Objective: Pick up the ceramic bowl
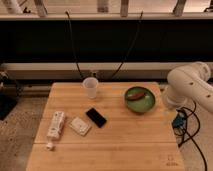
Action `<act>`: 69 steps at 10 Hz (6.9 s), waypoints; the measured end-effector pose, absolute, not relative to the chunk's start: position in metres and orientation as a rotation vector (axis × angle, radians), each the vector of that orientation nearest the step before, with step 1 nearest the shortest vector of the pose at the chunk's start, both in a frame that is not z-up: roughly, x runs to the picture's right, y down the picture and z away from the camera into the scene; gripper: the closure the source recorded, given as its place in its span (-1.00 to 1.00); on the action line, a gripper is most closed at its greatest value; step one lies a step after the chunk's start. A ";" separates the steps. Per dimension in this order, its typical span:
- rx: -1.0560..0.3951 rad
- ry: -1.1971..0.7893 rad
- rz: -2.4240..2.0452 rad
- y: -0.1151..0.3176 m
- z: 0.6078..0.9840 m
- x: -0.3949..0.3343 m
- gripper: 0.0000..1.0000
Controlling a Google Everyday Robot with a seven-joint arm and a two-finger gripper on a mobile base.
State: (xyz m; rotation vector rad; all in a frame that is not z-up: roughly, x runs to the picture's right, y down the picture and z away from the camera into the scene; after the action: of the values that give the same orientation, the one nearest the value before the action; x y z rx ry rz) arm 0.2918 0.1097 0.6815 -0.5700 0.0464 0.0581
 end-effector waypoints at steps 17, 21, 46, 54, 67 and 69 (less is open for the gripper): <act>-0.578 0.063 -0.153 0.099 0.759 0.296 -0.60; -0.580 0.045 -0.199 0.100 0.779 0.294 -0.60; -0.652 -0.031 -0.321 0.156 0.879 0.307 -0.60; -0.667 -0.050 -0.326 0.166 0.883 0.311 -0.03; -0.670 -0.042 -0.342 0.154 0.866 0.314 0.99; -0.663 -0.034 -0.363 0.132 0.842 0.315 0.99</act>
State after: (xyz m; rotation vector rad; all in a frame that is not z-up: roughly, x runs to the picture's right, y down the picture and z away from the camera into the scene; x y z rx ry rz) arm 0.3145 0.1317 0.8424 -0.6628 -0.0342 -0.3631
